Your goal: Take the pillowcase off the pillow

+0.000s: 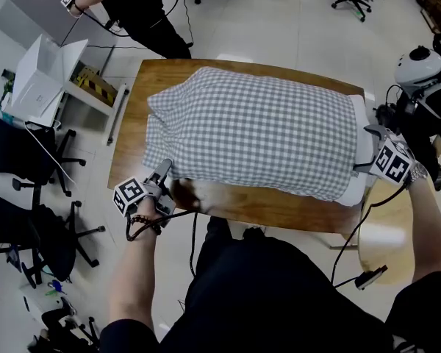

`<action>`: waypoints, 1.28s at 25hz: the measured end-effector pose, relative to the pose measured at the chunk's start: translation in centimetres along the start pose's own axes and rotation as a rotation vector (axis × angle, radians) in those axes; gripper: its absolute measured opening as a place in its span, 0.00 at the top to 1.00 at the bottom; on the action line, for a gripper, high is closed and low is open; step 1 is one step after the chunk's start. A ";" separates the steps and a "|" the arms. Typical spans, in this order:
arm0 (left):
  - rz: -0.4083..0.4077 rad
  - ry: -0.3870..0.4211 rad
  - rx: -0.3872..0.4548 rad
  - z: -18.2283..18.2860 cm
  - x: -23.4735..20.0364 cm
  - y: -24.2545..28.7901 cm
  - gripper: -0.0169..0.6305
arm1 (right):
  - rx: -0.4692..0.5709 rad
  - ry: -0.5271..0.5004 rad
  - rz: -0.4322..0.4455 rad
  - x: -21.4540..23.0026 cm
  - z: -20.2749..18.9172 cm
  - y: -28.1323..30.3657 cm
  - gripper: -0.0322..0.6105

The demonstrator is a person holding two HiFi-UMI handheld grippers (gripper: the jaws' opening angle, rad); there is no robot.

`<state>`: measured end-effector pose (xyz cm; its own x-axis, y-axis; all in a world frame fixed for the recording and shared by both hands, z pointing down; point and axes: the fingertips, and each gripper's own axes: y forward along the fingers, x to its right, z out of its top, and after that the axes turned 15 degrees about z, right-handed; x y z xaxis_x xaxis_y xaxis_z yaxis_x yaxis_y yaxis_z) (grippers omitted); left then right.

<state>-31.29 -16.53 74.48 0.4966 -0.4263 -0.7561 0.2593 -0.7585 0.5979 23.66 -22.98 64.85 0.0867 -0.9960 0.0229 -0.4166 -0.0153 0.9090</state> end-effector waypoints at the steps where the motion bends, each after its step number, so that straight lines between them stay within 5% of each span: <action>1: 0.004 -0.029 0.008 0.2 -0.5 0.4 0.39 | 0.002 0.006 0.001 0.0 -0.1 0.0 0.16; 12: 0.049 -0.201 0.070 2.7 -3.3 3.6 0.40 | -0.003 0.063 0.031 0.3 -0.9 1.8 0.14; 19: 0.054 -0.167 0.076 2.9 -3.7 4.7 0.60 | -0.013 0.092 0.048 0.1 -1.5 2.9 0.17; 27: 0.038 -0.115 0.091 3.5 -3.0 4.3 0.95 | 0.017 0.107 0.036 -0.4 -0.8 2.0 0.48; 32: 0.030 -0.095 0.109 3.9 -2.3 3.9 0.96 | 0.030 0.071 -0.016 -0.4 0.1 0.2 0.69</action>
<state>-34.60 -20.46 77.52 0.4206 -0.4907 -0.7631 0.1517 -0.7912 0.5924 23.45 -22.63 64.94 0.1570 -0.9868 0.0390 -0.4418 -0.0348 0.8964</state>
